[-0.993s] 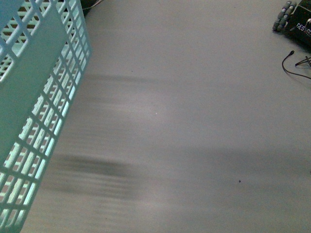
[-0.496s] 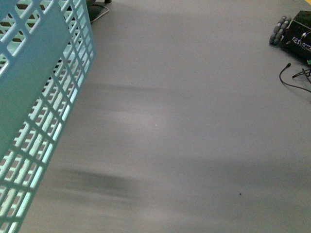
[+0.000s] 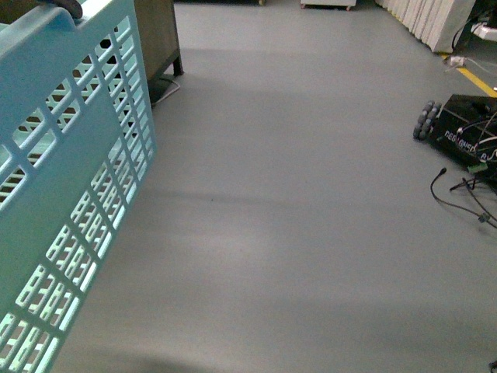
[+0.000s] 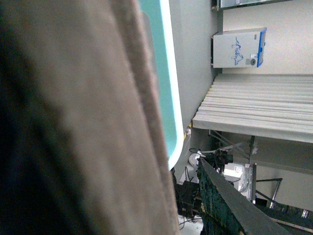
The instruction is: Pick lemon and mango into basket
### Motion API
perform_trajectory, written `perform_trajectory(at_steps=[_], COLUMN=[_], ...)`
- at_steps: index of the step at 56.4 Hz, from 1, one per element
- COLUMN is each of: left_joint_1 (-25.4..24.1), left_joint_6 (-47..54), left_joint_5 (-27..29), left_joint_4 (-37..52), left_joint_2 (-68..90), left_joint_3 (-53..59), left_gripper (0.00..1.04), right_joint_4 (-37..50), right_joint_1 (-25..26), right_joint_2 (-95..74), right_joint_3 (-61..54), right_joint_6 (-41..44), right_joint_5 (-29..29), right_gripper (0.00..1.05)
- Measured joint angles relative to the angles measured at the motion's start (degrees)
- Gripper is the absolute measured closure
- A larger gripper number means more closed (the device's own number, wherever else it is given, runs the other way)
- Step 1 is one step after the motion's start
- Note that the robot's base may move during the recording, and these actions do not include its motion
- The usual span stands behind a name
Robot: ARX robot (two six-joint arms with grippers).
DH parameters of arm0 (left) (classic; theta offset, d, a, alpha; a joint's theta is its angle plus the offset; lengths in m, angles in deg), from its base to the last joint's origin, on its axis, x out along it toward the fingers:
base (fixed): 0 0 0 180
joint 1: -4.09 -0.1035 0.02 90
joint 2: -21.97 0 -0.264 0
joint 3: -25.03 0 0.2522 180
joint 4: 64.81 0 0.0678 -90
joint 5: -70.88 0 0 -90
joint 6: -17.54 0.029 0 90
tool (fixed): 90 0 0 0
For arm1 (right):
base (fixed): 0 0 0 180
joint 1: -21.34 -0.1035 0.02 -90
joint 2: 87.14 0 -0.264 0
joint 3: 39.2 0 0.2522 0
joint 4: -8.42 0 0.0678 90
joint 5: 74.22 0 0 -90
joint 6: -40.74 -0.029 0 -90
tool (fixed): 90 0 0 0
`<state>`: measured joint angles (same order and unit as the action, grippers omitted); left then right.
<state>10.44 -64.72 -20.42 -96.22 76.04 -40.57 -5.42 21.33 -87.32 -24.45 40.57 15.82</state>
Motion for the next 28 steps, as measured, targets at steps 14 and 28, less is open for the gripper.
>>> perform_trajectory(at_steps=[14, 28], left_joint_1=[0.0, 0.0], left_joint_6=[0.02, 0.09], left_joint_5=[-0.11, 0.02], left_joint_4=[0.0, 0.0], left_joint_2=[0.0, 0.0], left_joint_3=[0.0, -0.02], left_gripper=[0.79, 0.79], right_joint_4=[0.0, 0.0], right_joint_1=[0.0, 0.0], right_joint_2=[0.0, 0.0], right_joint_3=[0.0, 0.0], right_joint_6=[-0.02, 0.0], right_joint_5=[0.0, 0.0], right_gripper=[0.09, 0.09])
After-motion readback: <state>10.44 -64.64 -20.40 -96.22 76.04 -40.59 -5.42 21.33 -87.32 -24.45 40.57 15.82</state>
